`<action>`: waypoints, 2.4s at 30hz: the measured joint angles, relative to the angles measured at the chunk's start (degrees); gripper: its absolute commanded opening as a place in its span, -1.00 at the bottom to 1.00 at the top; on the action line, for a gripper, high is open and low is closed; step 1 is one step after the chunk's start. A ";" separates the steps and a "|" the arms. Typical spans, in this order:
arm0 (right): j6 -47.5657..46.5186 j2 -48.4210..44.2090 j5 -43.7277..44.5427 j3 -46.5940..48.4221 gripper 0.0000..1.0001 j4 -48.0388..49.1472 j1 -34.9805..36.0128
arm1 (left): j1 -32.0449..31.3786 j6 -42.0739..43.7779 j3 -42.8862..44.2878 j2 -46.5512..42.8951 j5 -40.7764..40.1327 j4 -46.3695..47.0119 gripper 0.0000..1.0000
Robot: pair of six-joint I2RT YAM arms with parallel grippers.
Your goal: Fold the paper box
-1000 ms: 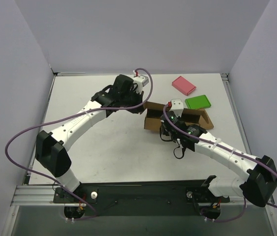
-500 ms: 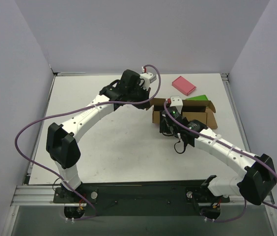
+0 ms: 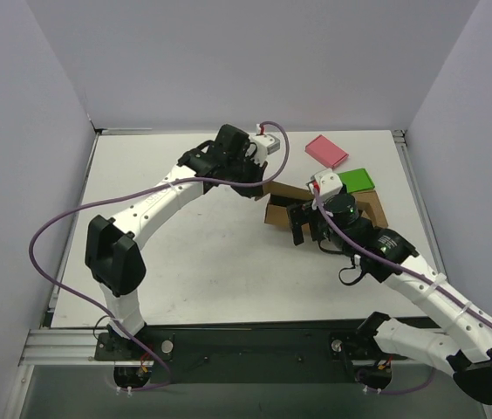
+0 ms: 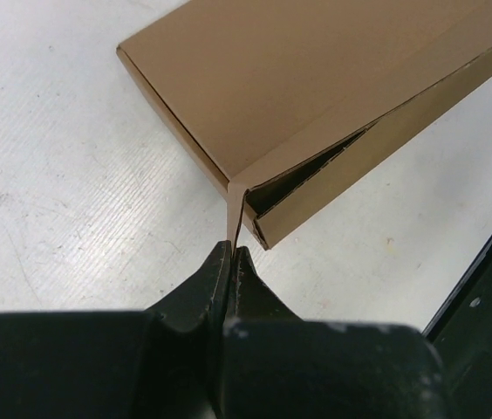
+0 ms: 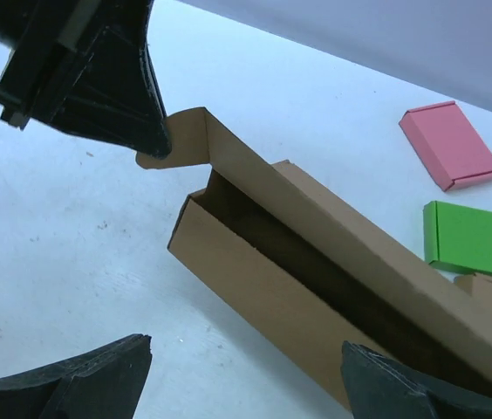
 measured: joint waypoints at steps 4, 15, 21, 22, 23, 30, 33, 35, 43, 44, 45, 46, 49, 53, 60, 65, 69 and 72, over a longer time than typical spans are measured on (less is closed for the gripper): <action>-6.03 -0.04 -1.42 0.87 0.86 -1.84 0.31 | 0.48 2.67 -0.42 0.13 0.48 -1.73 -1.00; -7.98 3.89 -1.33 4.11 0.78 -2.82 0.81 | 0.76 5.60 -20.04 -3.54 0.66 2.03 -0.46; -7.37 7.15 -2.21 0.00 0.79 -0.85 1.51 | 0.83 5.33 -29.49 -9.33 -0.57 3.04 0.49; -7.39 7.34 -2.32 -1.25 0.79 -0.33 1.66 | 0.94 5.09 -30.88 -10.84 -0.63 2.93 0.53; -7.43 7.58 -2.47 -2.38 0.79 0.13 1.79 | 1.11 4.76 -31.82 -12.20 -0.59 2.95 0.60; -8.46 11.58 -0.87 -5.44 0.80 3.63 6.75 | 8.48 1.33 -36.50 -24.85 4.94 5.66 0.64; -9.38 14.95 2.03 -6.27 0.81 6.58 11.13 | 14.64 -1.20 -35.23 -25.18 8.04 6.88 0.64; -9.77 18.08 3.82 -6.84 0.81 8.50 13.29 | 17.88 -2.99 -32.68 -23.52 9.51 7.28 0.64; -12.57 32.13 12.87 -6.45 0.68 12.15 15.02 | 22.69 -7.91 -25.44 -16.52 15.04 14.73 0.63; -12.90 34.14 14.45 -5.79 0.55 12.24 15.15 | 22.95 -8.09 -25.44 -16.15 15.28 15.30 0.63; -13.29 35.87 16.09 -5.05 0.48 12.28 15.30 | 23.37 -8.26 -25.51 -15.72 15.56 15.78 0.63; -13.88 38.53 18.84 -3.63 0.41 12.28 15.37 | 23.78 -8.52 -25.64 -15.39 16.00 16.24 0.64; -15.50 43.93 26.03 -0.87 -0.02 13.35 15.96 | 25.42 -9.60 -27.30 -15.32 17.20 18.45 0.64; -17.44 46.38 33.48 0.24 -0.71 14.40 16.55 | 27.63 -10.93 -29.27 -15.32 18.25 19.63 0.64; -18.34 45.27 34.32 0.98 -1.00 11.72 17.40 | 28.72 -12.66 -30.01 -15.32 19.91 20.33 0.64; -16.57 40.04 27.50 0.98 -1.00 6.38 18.51 | 30.08 -13.97 -30.36 -15.37 20.98 21.44 0.64; -14.38 33.51 22.80 1.20 -1.00 1.90 19.82 | 31.69 -15.23 -30.84 -15.39 21.68 22.25 0.64; -12.92 28.89 19.45 2.23 -1.00 -1.05 20.22 | 32.06 -16.09 -31.21 -15.43 22.36 22.82 0.64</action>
